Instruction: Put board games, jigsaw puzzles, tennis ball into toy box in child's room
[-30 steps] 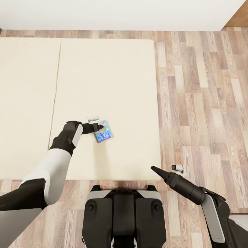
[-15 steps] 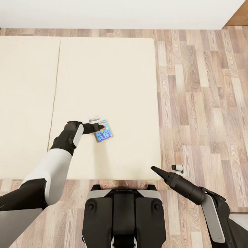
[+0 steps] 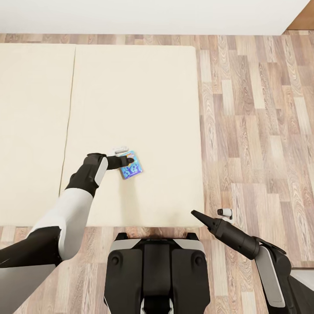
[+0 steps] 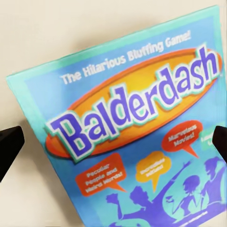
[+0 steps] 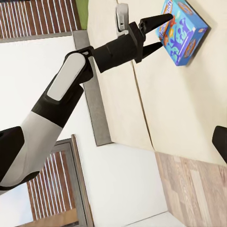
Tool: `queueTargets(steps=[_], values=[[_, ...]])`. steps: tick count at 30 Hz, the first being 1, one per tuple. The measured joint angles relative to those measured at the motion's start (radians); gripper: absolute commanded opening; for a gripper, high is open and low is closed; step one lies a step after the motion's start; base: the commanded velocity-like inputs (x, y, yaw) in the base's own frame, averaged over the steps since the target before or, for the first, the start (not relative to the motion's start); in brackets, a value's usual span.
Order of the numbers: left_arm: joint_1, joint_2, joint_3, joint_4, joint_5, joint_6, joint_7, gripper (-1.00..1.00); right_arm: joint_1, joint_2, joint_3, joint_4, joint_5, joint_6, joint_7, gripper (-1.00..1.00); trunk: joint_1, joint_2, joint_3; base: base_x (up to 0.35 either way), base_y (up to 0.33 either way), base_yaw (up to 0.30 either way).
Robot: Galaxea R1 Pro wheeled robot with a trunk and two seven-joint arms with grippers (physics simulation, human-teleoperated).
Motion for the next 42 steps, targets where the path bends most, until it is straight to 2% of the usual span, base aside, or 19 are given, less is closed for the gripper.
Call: queueTargets(steps=[7, 11, 15, 42], values=[[0.000, -0.013, -0.003, -0.002, 0.000, 0.002, -0.007, 1.00, 0.000, 0.000, 0.000, 0.000, 0.000, 0.000, 0.000, 1.00, 0.000, 0.000, 0.000, 0.000, 0.000, 0.000], [0.000, -0.018, -0.007, -0.004, -0.001, 0.003, -0.053, 1.00, 0.000, 0.000, 0.000, 0.000, 0.000, 0.000, 0.000, 1.00, 0.000, 0.000, 0.000, 0.000, 0.000, 0.000], [0.000, -0.018, -0.007, -0.004, -0.002, 0.004, -0.071, 1.00, 0.000, 0.000, 0.000, 0.000, 0.000, 0.000, 0.000, 1.00, 0.000, 0.000, 0.000, 0.000, 0.000, 0.000], [0.000, -0.019, -0.008, -0.004, -0.002, 0.002, -0.074, 1.00, 0.000, 0.000, -0.002, 0.000, 0.002, 0.000, 0.000, 1.00, 0.000, 0.000, 0.000, 0.000, -0.011, 0.000]])
